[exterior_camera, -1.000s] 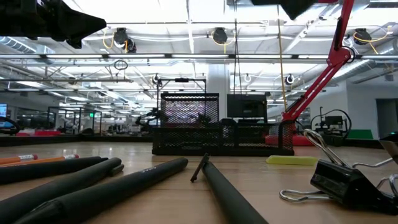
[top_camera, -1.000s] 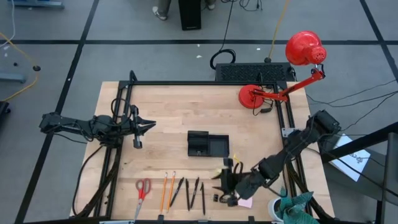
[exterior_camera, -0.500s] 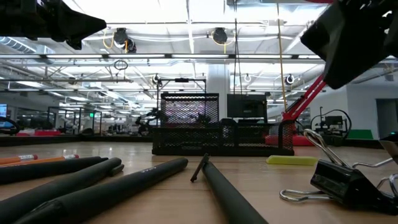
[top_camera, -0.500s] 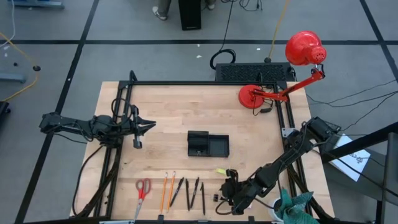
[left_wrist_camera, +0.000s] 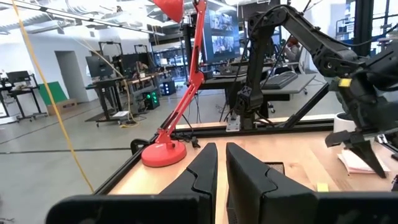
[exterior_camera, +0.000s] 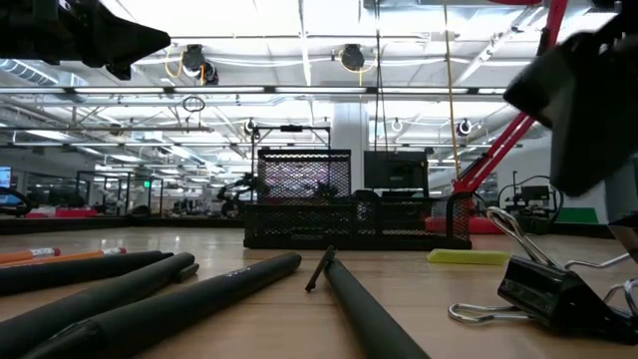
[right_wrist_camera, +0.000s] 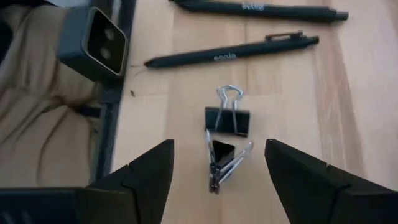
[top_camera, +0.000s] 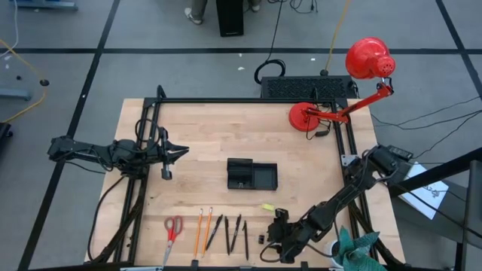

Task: Pick and place office supplies into organizer
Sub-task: Put the right black binder clip into the desk organizer

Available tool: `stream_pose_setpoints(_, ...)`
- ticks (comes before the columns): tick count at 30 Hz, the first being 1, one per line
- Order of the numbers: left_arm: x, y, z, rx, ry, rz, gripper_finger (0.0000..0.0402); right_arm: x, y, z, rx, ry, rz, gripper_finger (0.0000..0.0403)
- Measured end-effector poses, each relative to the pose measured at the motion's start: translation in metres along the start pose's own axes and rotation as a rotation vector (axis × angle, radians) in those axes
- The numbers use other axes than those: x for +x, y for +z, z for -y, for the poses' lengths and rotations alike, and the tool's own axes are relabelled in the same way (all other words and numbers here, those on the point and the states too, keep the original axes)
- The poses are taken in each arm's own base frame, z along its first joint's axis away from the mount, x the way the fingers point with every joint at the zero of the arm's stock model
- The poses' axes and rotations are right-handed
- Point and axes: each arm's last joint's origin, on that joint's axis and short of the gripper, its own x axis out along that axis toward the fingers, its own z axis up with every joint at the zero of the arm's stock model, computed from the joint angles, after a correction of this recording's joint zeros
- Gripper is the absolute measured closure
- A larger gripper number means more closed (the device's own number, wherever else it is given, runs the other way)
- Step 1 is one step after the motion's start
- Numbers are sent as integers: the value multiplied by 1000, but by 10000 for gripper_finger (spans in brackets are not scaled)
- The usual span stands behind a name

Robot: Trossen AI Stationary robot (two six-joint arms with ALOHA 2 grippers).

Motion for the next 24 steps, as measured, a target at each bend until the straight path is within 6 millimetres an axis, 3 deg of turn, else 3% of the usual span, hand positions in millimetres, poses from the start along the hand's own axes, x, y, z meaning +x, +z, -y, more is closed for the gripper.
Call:
stream_pose_setpoints(12, 0, -1, 0, 4, -2, -13, 360, 25, -14, 5, 25, -26, -73, 161)
stream_pose_setpoints(24, 0, -1, 0, 4, -2, -12, 360, 28, -14, 9, 25, -51, -72, 227)
